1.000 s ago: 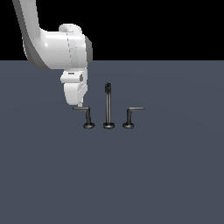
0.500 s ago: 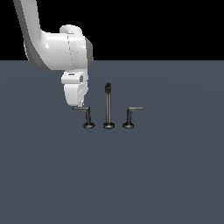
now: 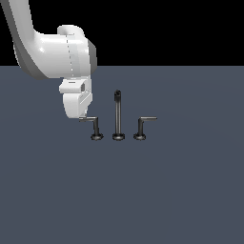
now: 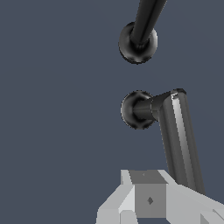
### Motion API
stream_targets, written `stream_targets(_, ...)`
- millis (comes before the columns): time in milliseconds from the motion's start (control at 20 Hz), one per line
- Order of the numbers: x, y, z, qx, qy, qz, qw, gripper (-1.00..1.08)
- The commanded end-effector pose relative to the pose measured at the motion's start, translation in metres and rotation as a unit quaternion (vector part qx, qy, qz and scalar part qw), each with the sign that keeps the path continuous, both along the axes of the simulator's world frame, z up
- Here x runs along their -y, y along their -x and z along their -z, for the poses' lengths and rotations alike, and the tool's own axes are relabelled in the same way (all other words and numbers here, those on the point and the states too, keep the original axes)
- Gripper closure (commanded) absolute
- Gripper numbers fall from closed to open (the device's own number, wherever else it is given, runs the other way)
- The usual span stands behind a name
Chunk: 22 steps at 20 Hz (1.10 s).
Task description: Turn on the faucet by rotating a designated handle.
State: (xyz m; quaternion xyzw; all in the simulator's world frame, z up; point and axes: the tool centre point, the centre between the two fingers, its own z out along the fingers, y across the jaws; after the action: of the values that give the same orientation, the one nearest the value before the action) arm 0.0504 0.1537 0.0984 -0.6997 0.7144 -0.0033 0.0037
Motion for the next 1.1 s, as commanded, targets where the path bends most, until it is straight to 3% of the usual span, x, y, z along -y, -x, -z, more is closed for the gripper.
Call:
stream_targets(0, -0.007, 0.011, 0.0, -0.005, 0.0, -0.004, 1.0, 1.08)
stream_targets(50, 0.0, 0.002, 0.0, 0.0, 0.0, 0.001, 1.0, 1.08)
stream_targets(850, 0.006, 0.053, 0.0, -0.005, 0.0, -0.004, 1.0, 1.08)
stream_targets(1050, 0.011, 0.05, 0.0, -0.001, -0.001, -0.003, 1.0, 1.08)
